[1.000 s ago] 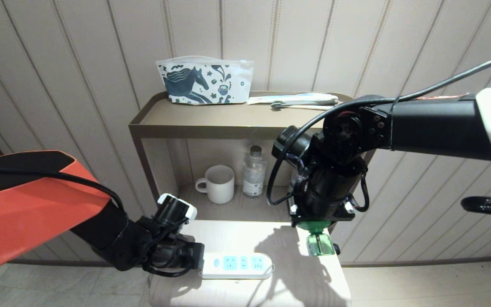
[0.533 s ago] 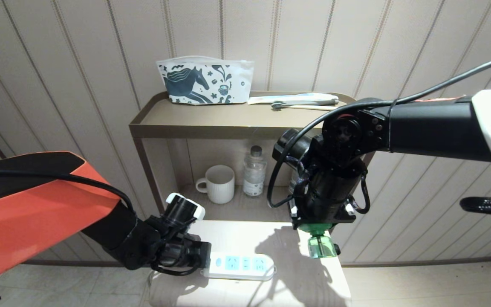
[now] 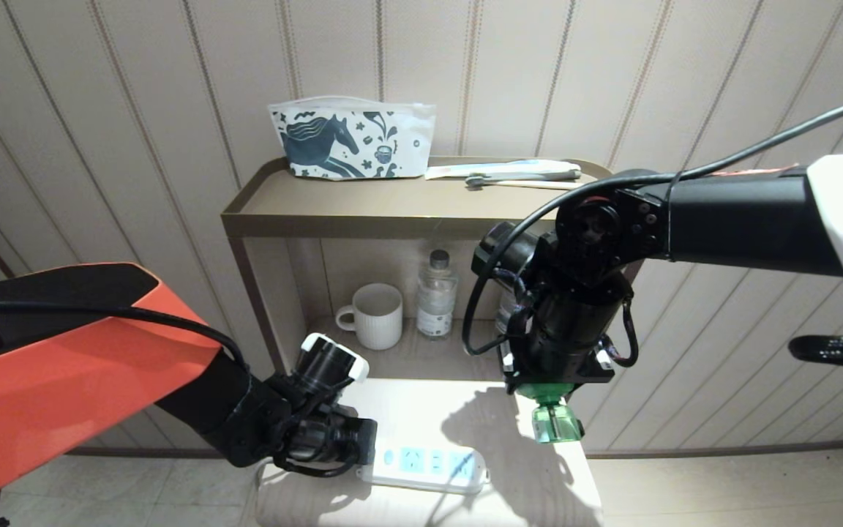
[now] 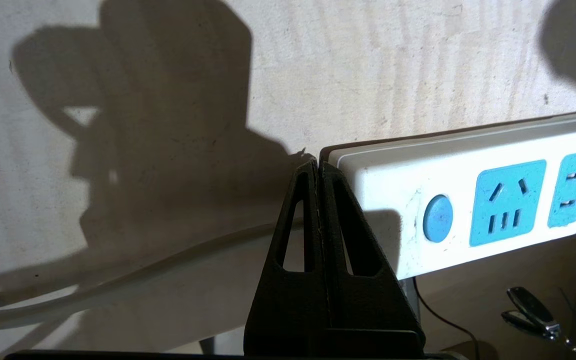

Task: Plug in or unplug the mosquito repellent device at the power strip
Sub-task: Insert the plug into the socket

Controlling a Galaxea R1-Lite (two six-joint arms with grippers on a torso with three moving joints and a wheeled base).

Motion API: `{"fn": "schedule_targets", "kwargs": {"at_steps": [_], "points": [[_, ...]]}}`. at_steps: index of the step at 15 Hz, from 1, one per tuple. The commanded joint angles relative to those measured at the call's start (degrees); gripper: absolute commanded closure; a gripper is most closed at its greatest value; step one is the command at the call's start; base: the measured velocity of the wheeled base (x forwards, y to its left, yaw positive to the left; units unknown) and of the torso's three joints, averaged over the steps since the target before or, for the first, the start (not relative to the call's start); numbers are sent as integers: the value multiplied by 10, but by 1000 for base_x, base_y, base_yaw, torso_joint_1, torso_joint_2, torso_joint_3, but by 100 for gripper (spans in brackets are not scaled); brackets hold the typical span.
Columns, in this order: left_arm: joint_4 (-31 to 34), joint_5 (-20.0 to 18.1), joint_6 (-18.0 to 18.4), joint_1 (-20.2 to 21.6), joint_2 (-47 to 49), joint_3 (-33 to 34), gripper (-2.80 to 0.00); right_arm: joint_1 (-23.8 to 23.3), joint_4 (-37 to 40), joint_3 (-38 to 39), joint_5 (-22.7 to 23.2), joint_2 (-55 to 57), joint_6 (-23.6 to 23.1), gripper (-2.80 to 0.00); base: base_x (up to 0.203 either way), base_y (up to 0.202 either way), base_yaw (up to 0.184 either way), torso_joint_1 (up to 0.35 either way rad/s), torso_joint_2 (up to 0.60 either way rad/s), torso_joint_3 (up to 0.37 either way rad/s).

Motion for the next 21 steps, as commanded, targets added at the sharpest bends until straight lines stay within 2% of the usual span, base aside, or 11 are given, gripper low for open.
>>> {"fn": "schedule_targets", "kwargs": {"at_steps": [1,7,15,18,21], "points": [[-1,-1,-1,-2,1,-5,0,0,4,-1,-1,2,2,0,0,0,0,0,0,0],[5,11,-19,-12,19,-35,0,0,3,0,-1,3,2,0,0,0,0,0,0,0],[5,26,-20,41,4,-54,0,0,4,0,-1,4,2,0,0,0,0,0,0,0],[11,39,-19,67,-49,-41,0,0,4,-1,0,-1,2,0,0,0,0,0,0,0],[46,43,-19,72,-176,14,0,1,5,9,1,-5,3,0,0,0,0,0,0,0]]}}
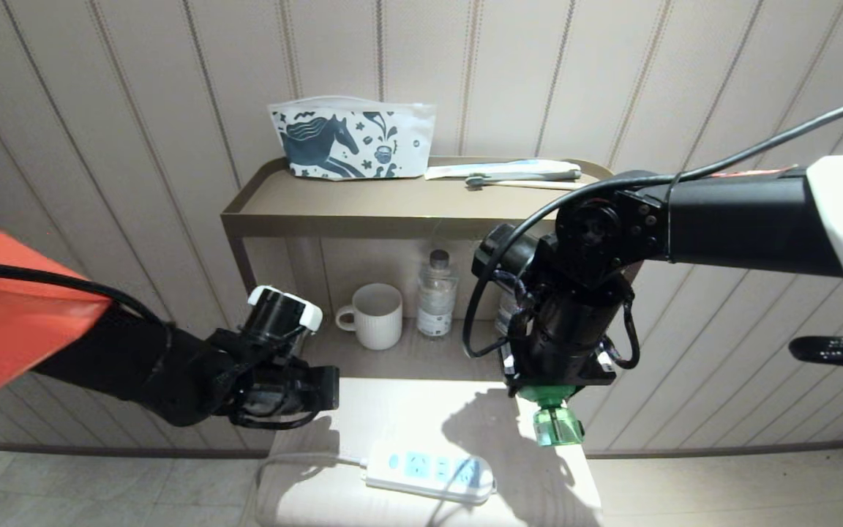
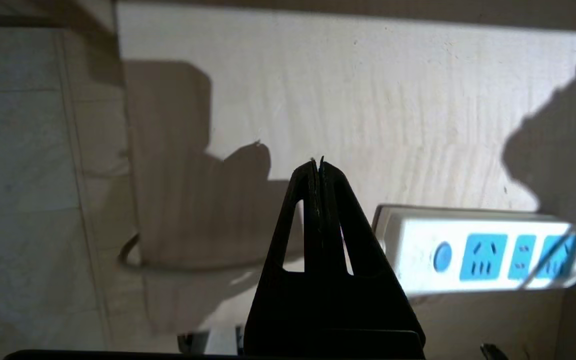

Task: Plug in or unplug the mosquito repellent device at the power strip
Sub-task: Insert the plug into the socket

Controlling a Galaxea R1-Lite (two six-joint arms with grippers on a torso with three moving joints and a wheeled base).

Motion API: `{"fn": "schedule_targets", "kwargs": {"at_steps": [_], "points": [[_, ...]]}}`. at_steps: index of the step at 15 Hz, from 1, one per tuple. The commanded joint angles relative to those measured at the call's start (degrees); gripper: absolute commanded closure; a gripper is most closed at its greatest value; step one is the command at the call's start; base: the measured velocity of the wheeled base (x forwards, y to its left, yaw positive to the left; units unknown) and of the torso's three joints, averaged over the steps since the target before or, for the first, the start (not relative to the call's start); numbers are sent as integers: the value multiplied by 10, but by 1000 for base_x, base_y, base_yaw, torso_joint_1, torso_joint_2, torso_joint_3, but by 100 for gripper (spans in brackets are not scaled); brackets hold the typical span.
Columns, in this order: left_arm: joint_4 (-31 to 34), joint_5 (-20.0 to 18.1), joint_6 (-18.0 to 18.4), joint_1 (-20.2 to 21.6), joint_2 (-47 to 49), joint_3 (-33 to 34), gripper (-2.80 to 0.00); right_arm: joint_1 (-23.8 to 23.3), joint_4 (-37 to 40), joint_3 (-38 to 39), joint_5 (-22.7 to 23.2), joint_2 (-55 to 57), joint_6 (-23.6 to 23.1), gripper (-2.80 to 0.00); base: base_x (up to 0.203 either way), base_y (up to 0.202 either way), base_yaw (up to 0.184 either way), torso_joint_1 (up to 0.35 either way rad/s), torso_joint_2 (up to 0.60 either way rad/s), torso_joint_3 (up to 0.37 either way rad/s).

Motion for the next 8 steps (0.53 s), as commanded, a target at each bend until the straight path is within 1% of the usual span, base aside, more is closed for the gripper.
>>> {"fn": "schedule_targets", "kwargs": {"at_steps": [1,3,4,6,7,8], "points": [[23,4,-2,3,-123,33,0,1,3,10,0,-7,2,0,0,0,0,0,0,0],[79,21,-5,10,-237,66,0,3,3,13,-1,-11,4,0,0,0,0,0,0,0],[119,35,-10,15,-298,81,0,6,4,14,-1,-17,7,0,0,0,0,0,0,0],[197,64,-23,47,-399,109,0,12,4,23,1,-25,10,0,0,0,0,0,0,0],[228,73,-26,68,-441,125,0,13,4,25,2,-25,11,0,0,0,0,0,0,0],[247,80,-26,81,-485,146,0,13,4,31,6,-26,13,0,0,0,0,0,0,0]]}}
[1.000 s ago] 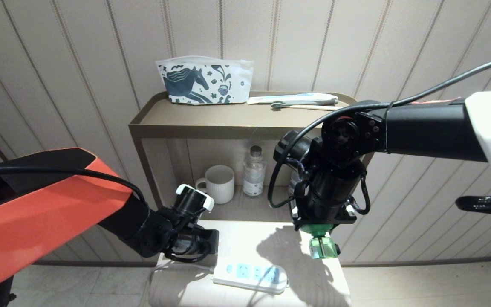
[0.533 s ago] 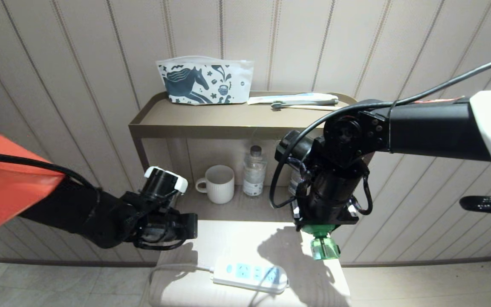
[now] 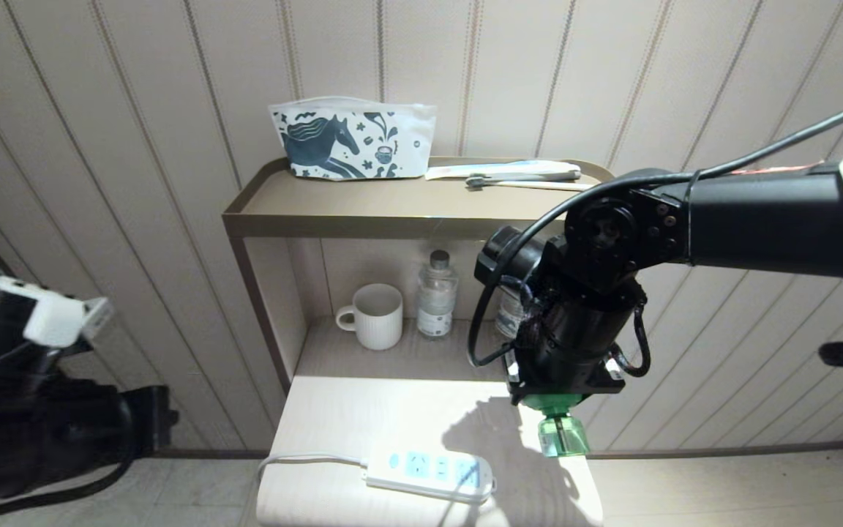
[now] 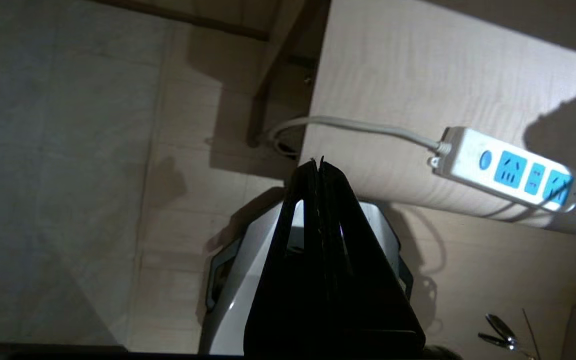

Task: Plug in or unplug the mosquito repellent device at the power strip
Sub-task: Insert the plug into the socket

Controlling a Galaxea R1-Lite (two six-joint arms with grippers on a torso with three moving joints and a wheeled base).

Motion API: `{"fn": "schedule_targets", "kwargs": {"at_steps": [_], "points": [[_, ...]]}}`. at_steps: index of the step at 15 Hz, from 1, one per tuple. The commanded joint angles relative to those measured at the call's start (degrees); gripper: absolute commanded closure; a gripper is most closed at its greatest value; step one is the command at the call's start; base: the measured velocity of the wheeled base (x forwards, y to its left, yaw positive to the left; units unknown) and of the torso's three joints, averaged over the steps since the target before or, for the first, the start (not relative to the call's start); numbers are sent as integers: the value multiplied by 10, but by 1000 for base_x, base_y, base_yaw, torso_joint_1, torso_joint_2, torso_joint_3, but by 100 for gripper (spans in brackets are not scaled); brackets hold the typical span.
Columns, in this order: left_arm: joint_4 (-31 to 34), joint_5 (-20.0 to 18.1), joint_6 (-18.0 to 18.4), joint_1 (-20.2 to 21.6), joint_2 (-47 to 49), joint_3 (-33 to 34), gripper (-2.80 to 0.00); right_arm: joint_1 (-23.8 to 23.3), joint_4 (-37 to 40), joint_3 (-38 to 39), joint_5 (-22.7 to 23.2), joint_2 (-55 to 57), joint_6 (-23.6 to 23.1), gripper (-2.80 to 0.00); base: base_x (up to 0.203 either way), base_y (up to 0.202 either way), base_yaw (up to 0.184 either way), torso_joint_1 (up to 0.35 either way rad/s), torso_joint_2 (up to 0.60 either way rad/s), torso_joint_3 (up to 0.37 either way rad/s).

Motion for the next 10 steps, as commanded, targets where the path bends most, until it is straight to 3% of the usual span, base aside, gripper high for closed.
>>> {"fn": "schedule_targets", "kwargs": {"at_steps": [1,4,7,10], "points": [[21,6,3,21,-124,36,0,0,3,6,12,-4,3,0,0,0,0,0,0,0],[36,22,37,72,-245,86,0,0,4,10,17,-8,4,0,0,0,0,0,0,0],[50,64,75,170,-356,121,0,4,2,17,17,-12,8,0,0,0,0,0,0,0],[79,62,141,265,-498,154,0,16,1,23,16,-22,11,0,0,0,0,0,0,0]]}}
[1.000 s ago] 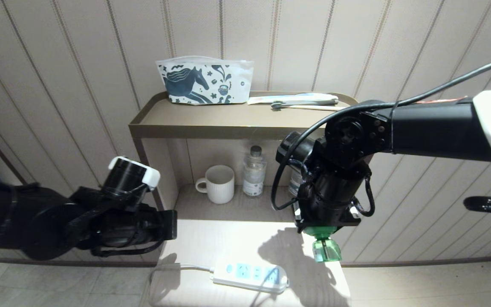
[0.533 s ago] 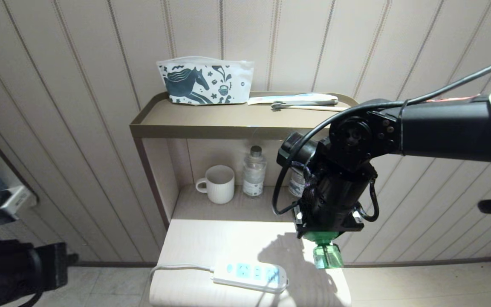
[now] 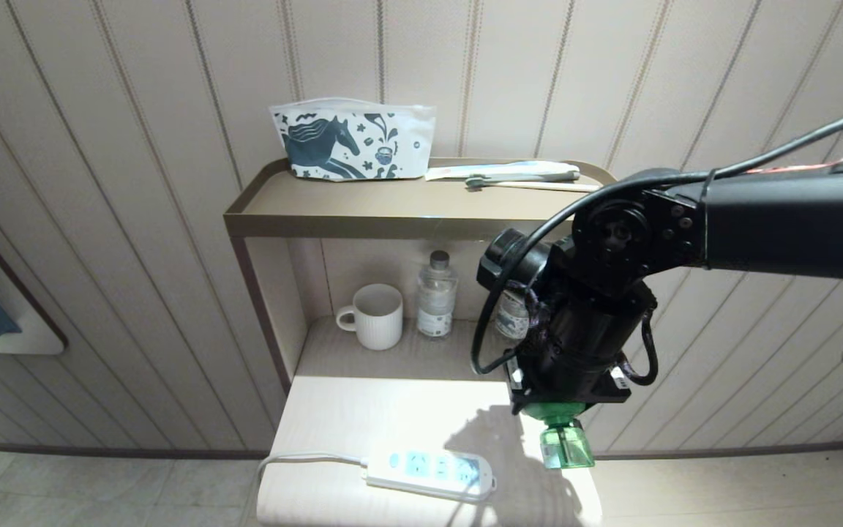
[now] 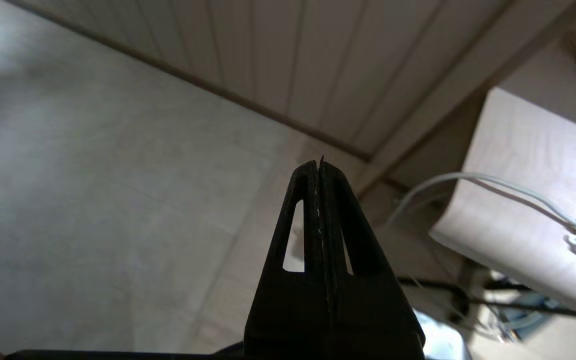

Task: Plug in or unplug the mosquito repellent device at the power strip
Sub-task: Insert the plug into the socket

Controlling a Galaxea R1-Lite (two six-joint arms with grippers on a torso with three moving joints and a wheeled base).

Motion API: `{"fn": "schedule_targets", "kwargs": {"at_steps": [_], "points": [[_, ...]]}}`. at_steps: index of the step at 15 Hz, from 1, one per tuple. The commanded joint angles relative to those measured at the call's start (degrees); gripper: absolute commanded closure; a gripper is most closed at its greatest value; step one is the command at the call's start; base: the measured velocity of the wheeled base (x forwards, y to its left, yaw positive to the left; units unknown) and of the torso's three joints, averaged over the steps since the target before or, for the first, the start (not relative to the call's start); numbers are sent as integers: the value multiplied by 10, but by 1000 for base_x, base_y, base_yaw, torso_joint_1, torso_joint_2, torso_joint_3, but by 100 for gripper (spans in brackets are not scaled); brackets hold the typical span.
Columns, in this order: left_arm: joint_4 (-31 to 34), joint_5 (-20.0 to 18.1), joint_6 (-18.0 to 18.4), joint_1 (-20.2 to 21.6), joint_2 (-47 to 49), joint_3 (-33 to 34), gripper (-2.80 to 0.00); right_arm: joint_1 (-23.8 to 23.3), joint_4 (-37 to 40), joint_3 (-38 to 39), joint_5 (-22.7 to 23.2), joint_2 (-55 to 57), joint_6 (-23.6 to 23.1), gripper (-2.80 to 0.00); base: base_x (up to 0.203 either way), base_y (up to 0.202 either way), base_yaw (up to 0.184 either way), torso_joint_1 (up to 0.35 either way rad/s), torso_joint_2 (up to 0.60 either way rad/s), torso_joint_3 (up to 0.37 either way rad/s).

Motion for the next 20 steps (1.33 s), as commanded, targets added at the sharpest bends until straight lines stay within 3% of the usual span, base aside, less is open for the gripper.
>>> {"fn": "schedule_targets", "kwargs": {"at_steps": [1,3,6,7,9,11,13,16,20], "points": [[10,-15,29,62,-124,25,0,10,3,3,-1,-5,2,0,0,0,0,0,0,0],[-9,-46,59,99,-154,81,0,22,3,6,-2,-7,5,0,0,0,0,0,0,0],[-200,-107,121,99,-152,210,0,47,3,18,-3,-15,8,0,0,0,0,0,0,0],[-237,-128,132,99,-151,227,0,52,3,25,-3,-19,7,0,0,0,0,0,0,0],[-228,-167,153,99,-153,227,0,55,3,44,-2,-31,8,0,0,0,0,0,0,0],[-273,-183,173,99,-154,248,0,55,2,62,-2,-43,8,0,0,0,0,0,0,0],[-268,-252,177,96,-153,245,0,56,1,72,-2,-47,8,0,0,0,0,0,0,0],[-259,-261,179,22,-160,241,0,57,1,82,-2,-55,10,0,0,0,0,0,0,0],[-199,-193,188,3,-293,238,0,69,0,87,-5,-58,10,0,0,0,0,0,0,0]]}}
